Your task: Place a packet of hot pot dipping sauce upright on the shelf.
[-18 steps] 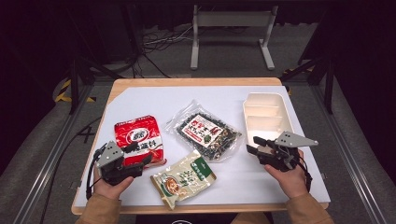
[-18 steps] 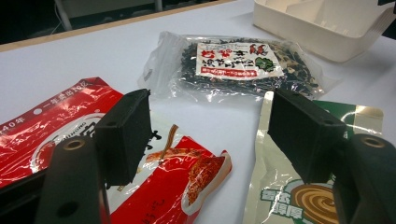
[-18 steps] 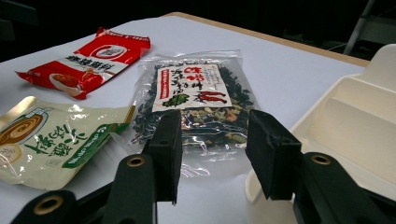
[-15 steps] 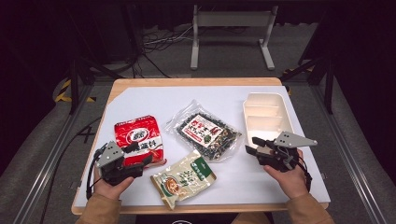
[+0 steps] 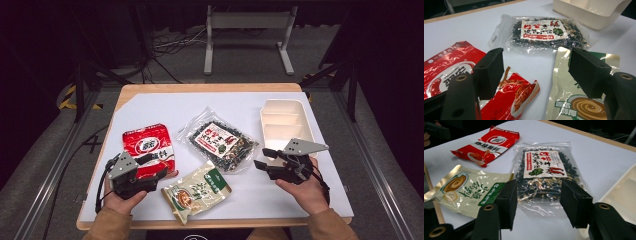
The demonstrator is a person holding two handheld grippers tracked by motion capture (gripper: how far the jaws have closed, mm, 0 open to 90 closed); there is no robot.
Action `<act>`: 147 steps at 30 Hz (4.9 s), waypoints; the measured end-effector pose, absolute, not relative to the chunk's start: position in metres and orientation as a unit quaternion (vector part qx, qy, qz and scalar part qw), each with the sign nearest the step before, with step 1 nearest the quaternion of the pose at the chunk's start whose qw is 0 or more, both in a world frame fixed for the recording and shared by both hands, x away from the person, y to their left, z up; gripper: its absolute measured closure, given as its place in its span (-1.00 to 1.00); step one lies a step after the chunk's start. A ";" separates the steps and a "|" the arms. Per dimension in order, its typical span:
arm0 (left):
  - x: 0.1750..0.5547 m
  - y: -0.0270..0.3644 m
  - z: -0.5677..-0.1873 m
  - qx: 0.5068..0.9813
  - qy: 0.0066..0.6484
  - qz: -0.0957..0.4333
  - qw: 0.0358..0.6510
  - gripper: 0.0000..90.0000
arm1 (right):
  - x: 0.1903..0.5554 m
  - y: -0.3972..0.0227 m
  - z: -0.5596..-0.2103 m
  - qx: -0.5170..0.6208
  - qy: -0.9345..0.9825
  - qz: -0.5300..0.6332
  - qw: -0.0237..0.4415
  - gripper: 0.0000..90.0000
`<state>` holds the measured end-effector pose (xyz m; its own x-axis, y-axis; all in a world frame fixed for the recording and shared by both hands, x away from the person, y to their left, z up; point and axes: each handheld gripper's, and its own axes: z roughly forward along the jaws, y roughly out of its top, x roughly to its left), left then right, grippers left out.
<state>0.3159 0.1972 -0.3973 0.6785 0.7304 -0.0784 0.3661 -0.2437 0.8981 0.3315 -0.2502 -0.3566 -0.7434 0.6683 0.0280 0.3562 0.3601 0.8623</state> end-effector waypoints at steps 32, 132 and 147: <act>0.314 0.200 -0.401 0.765 0.372 0.183 0.492 -0.37 | 0.336 -0.174 -0.385 0.282 0.867 0.403 0.075 -0.01; 0.318 0.197 -0.406 0.773 0.371 0.181 0.482 -0.38 | 0.331 -0.137 -0.384 0.260 0.872 0.414 -0.012 0.99; 0.318 0.198 -0.406 0.770 0.377 0.180 0.483 -0.38 | 0.324 -0.143 -0.353 0.234 0.875 0.423 0.032 0.99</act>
